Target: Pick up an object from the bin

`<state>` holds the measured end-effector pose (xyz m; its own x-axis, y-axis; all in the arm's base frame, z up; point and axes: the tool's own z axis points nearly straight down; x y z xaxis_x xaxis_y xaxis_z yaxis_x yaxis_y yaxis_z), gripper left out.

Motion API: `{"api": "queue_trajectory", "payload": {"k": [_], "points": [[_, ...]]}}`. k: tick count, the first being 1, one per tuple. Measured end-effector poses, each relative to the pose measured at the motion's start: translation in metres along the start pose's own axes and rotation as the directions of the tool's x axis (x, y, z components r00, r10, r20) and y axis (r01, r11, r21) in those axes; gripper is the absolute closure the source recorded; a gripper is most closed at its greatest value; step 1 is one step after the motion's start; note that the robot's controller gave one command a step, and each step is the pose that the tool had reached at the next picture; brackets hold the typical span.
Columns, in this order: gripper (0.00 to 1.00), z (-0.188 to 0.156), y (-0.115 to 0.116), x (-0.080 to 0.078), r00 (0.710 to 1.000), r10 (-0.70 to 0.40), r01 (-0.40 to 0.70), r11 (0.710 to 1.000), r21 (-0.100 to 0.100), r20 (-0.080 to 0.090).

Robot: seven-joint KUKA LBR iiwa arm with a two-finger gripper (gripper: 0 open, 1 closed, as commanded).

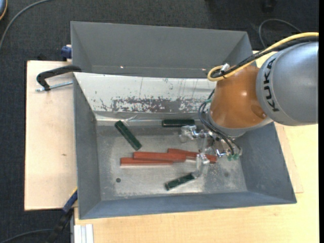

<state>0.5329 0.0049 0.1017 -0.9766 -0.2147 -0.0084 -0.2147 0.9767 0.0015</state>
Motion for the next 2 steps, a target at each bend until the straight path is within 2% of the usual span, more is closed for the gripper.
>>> {"api": "queue_trajectory", "payload": {"k": [1,2], "points": [[0.00,-0.002,0.041,-0.024,0.999,0.048,-0.048,0.999,-0.001,-0.001],[0.00,0.033,0.004,-0.012,0.998,0.064,-0.064,0.998,0.002,-0.010]]}}
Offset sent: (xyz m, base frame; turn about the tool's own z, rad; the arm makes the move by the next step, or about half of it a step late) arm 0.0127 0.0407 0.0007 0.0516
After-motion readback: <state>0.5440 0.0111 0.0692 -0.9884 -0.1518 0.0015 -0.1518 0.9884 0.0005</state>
